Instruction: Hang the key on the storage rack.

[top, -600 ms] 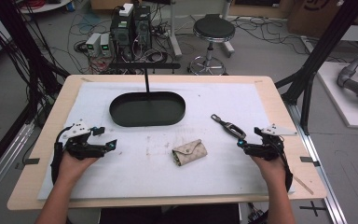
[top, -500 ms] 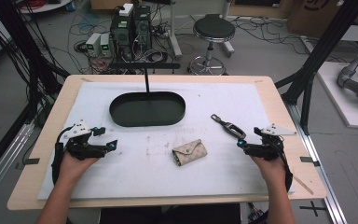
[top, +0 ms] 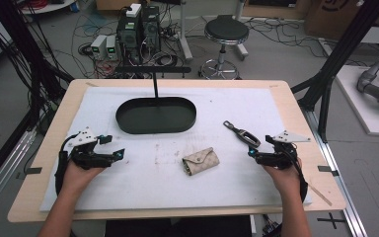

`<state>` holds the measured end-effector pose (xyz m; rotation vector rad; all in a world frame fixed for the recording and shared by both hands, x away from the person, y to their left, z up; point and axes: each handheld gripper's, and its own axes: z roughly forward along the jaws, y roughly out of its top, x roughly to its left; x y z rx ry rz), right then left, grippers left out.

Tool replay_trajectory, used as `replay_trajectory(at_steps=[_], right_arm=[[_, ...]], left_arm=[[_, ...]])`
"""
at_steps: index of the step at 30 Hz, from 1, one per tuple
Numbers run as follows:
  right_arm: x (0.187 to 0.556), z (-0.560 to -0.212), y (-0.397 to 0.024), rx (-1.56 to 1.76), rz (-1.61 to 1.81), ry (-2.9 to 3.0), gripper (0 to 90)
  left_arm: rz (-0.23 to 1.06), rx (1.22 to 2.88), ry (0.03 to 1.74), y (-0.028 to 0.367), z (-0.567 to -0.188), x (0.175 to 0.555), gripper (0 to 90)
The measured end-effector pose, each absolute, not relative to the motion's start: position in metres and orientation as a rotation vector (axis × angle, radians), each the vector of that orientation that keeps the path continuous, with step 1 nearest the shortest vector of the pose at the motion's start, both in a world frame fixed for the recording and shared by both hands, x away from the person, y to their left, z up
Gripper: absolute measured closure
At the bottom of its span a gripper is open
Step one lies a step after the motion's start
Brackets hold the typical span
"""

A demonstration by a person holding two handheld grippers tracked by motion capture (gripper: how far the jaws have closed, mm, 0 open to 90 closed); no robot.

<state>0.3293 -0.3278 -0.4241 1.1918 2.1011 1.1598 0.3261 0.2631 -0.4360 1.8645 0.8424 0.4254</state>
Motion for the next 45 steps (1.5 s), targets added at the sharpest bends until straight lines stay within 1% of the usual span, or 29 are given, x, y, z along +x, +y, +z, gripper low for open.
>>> replay_trajectory(at_steps=[6,9,11,15,22,25,26,31,33,34,35,36,38,39,40,42,44,45], right_arm=[[0.339,-0.421,-0.321,1.195,1.129,2.139,16.6],[0.352,-0.416,-0.315,1.175,1.084,2.171,18.1],[0.36,-0.412,-0.311,1.168,1.072,2.177,21.5],[0.381,-0.405,-0.299,1.151,1.045,2.208,24.4],[0.403,-0.401,-0.284,1.126,1.005,2.27,24.7],[0.417,-0.404,-0.28,1.152,0.977,2.283,26.0],[0.42,-0.405,-0.279,1.156,0.972,2.28,27.8],[0.431,-0.412,-0.273,1.174,0.909,2.323,30.3],[0.439,-0.422,-0.269,1.193,0.863,2.349,33.9],[0.439,-0.422,-0.269,1.193,0.863,2.349,33.9],[0.442,-0.428,-0.269,1.221,0.822,2.36,37.2],[0.442,-0.428,-0.269,1.221,0.822,2.36,37.2],[0.446,-0.434,-0.269,1.236,0.792,2.372,42.6],[0.446,-0.434,-0.269,1.236,0.792,2.372,42.6],[0.447,-0.436,-0.268,1.248,0.773,2.373,46.3],[0.449,-0.439,-0.27,1.27,0.795,2.381,54.8],[0.448,-0.438,-0.27,1.273,0.805,2.373,69.0],[0.447,-0.438,-0.269,1.268,0.804,2.378,74.5]], left_arm=[[0.421,1.854,0.855,0.266,-0.437,0.326,21.1],[0.425,1.853,0.855,0.266,-0.437,0.325,21.1],[0.426,1.851,0.854,0.266,-0.437,0.325,21.1],[0.427,1.849,0.86,0.266,-0.437,0.325,21.1],[0.426,1.858,0.861,0.265,-0.438,0.325,21.1],[0.427,1.86,0.855,0.264,-0.438,0.325,21.1],[0.429,1.863,0.852,0.264,-0.438,0.325,21.1],[0.431,1.868,0.851,0.264,-0.438,0.325,21.1],[0.428,1.869,0.854,0.264,-0.438,0.325,21.1],[0.43,1.869,0.853,0.264,-0.438,0.325,21.1],[0.431,1.866,0.855,0.264,-0.438,0.325,21.1],[0.431,1.864,0.857,0.264,-0.438,0.325,21.1],[0.428,1.867,0.86,0.264,-0.439,0.326,21.1],[0.428,1.867,0.86,0.264,-0.439,0.326,21.1],[0.427,1.869,0.86,0.264,-0.439,0.326,21.1],[0.427,1.871,0.861,0.264,-0.439,0.326,21.1],[0.426,1.873,0.861,0.264,-0.439,0.326,21.2],[0.427,1.874,0.861,0.264,-0.439,0.326,21.1]])
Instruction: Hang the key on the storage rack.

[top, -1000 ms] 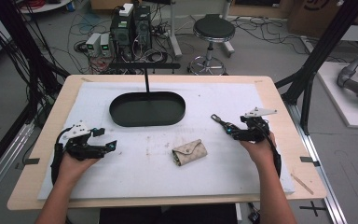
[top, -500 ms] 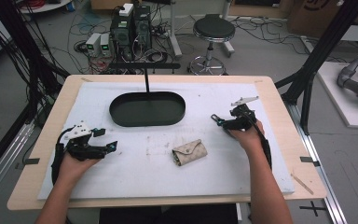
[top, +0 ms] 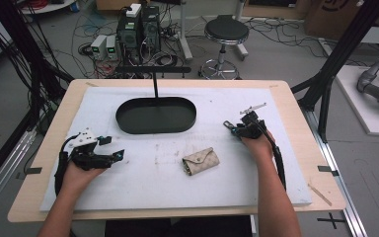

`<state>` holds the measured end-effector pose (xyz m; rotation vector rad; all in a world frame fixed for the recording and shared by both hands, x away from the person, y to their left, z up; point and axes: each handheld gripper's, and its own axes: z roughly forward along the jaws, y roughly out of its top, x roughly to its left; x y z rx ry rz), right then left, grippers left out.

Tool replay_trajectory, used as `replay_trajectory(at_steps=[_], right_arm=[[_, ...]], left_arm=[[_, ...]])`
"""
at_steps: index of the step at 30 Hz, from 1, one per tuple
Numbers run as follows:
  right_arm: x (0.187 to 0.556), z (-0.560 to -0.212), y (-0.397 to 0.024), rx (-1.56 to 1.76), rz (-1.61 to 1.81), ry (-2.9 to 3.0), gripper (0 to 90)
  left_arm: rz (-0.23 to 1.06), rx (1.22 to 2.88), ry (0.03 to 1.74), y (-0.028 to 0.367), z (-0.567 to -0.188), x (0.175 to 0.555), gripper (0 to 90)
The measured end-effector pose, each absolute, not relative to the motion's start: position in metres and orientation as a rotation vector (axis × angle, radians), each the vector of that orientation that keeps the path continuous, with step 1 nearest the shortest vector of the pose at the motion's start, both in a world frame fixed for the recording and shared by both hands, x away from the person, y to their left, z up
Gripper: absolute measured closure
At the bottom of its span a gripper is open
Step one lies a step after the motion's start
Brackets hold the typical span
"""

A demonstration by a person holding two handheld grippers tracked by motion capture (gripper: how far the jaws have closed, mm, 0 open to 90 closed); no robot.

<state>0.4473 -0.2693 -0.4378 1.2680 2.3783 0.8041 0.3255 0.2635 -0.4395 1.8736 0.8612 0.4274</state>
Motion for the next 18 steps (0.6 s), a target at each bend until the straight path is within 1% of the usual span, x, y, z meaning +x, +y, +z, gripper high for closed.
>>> replay_trajectory(at_steps=[2,10,11,13,18], right_arm=[[0.445,-0.436,-0.264,1.255,0.763,2.359,82.2],[0.439,-0.427,-0.268,1.257,0.82,2.33,85.3],[0.434,-0.419,-0.269,1.243,0.863,2.308,85.7],[0.432,-0.416,-0.269,1.228,0.876,2.308,85.8],[0.42,-0.393,-0.269,1.184,0.977,2.264,86.1]], left_arm=[[0.427,1.874,0.863,0.263,-0.44,0.326,21.1],[0.429,1.874,0.86,0.263,-0.439,0.325,21.1],[0.429,1.874,0.86,0.263,-0.439,0.325,21.1],[0.428,1.875,0.857,0.263,-0.439,0.326,21.1],[0.426,1.867,0.853,0.263,-0.438,0.325,21.1]])
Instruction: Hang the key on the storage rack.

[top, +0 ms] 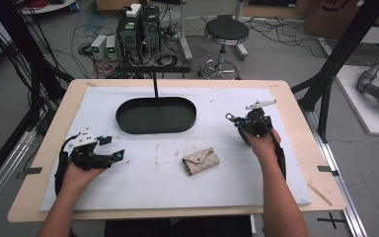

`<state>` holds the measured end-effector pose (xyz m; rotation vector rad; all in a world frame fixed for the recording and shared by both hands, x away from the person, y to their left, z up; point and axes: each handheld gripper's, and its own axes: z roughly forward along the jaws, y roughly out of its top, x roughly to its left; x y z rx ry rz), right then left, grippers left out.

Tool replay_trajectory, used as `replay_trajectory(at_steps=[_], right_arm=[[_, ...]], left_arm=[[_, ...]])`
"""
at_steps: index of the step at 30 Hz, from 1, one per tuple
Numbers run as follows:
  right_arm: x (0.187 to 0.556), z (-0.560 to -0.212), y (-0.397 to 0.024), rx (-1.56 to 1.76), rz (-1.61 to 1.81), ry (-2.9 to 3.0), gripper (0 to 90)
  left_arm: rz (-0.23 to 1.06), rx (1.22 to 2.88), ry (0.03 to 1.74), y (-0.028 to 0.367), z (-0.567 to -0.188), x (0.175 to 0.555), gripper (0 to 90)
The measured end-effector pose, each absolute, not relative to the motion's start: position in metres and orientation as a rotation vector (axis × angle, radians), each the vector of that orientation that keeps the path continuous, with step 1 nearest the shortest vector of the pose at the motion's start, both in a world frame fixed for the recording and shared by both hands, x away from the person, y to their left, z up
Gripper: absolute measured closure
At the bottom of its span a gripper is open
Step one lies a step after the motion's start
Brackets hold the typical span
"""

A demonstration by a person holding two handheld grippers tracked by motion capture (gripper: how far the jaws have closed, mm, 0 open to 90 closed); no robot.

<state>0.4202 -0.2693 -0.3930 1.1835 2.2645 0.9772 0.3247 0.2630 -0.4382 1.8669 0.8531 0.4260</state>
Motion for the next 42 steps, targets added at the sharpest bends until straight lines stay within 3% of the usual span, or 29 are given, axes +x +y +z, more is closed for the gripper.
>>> replay_trajectory(at_steps=[17,42], right_arm=[[0.419,-0.332,-0.224,0.997,1.131,2.259,86.2],[0.457,-0.285,-0.159,0.89,1.198,2.278,86.1]], left_arm=[[0.423,1.855,0.844,0.263,-0.436,0.324,21.1],[0.417,1.85,0.841,0.262,-0.435,0.324,21.1]])
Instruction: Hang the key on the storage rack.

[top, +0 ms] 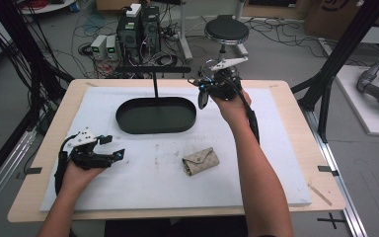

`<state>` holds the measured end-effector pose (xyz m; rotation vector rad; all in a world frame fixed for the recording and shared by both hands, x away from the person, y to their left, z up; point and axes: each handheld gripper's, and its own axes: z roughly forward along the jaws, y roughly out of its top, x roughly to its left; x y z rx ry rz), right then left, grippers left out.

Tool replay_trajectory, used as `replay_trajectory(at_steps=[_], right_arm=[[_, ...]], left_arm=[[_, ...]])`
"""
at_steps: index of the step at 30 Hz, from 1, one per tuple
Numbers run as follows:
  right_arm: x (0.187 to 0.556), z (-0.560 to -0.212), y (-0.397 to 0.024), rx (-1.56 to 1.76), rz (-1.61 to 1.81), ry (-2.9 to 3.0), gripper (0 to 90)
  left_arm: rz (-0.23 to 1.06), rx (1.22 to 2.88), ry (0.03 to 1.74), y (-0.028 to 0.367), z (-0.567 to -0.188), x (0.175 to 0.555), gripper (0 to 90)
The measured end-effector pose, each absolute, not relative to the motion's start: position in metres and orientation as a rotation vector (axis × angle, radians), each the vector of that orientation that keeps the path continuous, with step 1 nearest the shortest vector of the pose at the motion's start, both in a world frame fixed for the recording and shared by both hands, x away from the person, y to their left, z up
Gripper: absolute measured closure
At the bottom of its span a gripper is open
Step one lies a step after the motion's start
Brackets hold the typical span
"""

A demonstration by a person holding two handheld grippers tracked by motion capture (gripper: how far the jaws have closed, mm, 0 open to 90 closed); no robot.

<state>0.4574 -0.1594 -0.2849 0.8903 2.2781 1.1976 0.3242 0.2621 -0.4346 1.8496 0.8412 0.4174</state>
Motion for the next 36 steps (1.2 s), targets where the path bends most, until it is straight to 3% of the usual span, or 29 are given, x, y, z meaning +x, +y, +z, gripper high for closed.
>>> replay_trajectory(at_steps=[14,36], right_arm=[[0.478,-0.285,-0.134,0.902,1.19,2.281,86.0],[0.492,-0.301,-0.13,0.967,1.13,2.283,85.4]], left_arm=[[0.418,1.848,0.836,0.263,-0.434,0.324,21.1],[0.418,1.85,0.846,0.265,-0.435,0.325,21.1]])
